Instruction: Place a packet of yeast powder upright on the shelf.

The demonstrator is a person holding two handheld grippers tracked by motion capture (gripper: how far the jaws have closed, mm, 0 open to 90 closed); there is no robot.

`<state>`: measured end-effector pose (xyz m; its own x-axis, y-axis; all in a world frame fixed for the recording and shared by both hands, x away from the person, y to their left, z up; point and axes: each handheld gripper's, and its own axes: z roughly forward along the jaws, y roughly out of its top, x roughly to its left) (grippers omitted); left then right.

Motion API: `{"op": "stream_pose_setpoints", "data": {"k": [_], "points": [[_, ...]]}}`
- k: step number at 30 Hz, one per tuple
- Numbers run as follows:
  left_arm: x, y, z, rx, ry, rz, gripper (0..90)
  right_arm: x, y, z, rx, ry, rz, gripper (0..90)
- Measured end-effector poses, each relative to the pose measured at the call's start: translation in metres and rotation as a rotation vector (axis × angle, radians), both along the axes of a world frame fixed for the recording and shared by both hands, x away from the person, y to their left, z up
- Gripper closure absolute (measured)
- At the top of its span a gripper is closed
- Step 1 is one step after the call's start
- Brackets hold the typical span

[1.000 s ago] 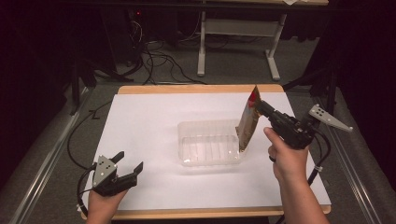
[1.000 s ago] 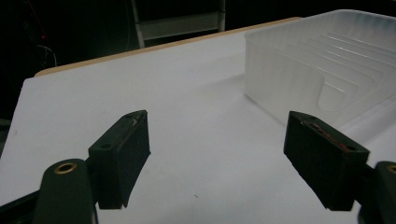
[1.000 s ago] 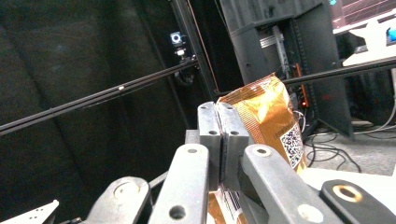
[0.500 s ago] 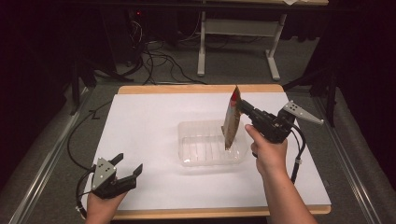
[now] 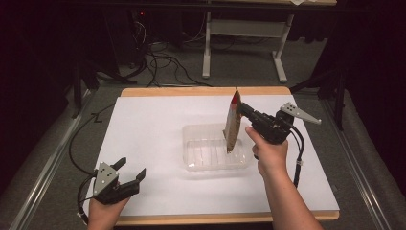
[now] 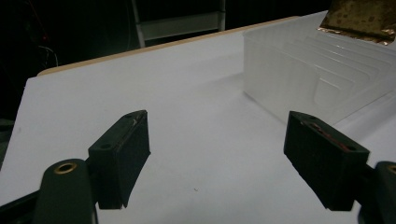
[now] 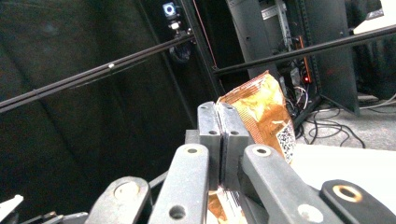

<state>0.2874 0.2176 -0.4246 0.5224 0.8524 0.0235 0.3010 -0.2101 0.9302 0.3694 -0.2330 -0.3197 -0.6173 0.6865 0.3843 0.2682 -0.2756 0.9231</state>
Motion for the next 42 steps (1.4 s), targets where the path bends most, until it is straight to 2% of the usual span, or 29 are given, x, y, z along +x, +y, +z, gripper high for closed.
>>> {"op": "stream_pose_setpoints", "data": {"k": [13, 22, 24, 31, 35, 42], "points": [[0.0, 0.0, 0.0, 0.001, 0.001, -0.001, 22.9, 0.008, 0.002, -0.015, -0.021, 0.041, -0.018, 90.0], [0.0, 0.001, 0.0, 0.0, 0.001, -0.003, 22.8, 0.009, 0.011, -0.021, -0.081, 0.053, -0.016, 90.0], [0.0, 0.001, 0.0, -0.002, 0.002, -0.004, 22.8, 0.009, 0.011, -0.025, -0.085, 0.051, -0.025, 90.0], [0.0, 0.001, 0.0, 0.001, 0.003, -0.006, 22.7, 0.011, 0.007, -0.044, -0.096, 0.103, -0.04, 90.0], [0.0, 0.002, 0.0, 0.001, 0.002, -0.003, 22.7, 0.011, 0.008, -0.055, -0.106, 0.119, -0.028, 90.0], [0.0, 0.001, 0.0, 0.008, 0.001, -0.006, 22.7, 0.008, 0.011, -0.058, -0.122, 0.119, -0.017, 89.1]]}}
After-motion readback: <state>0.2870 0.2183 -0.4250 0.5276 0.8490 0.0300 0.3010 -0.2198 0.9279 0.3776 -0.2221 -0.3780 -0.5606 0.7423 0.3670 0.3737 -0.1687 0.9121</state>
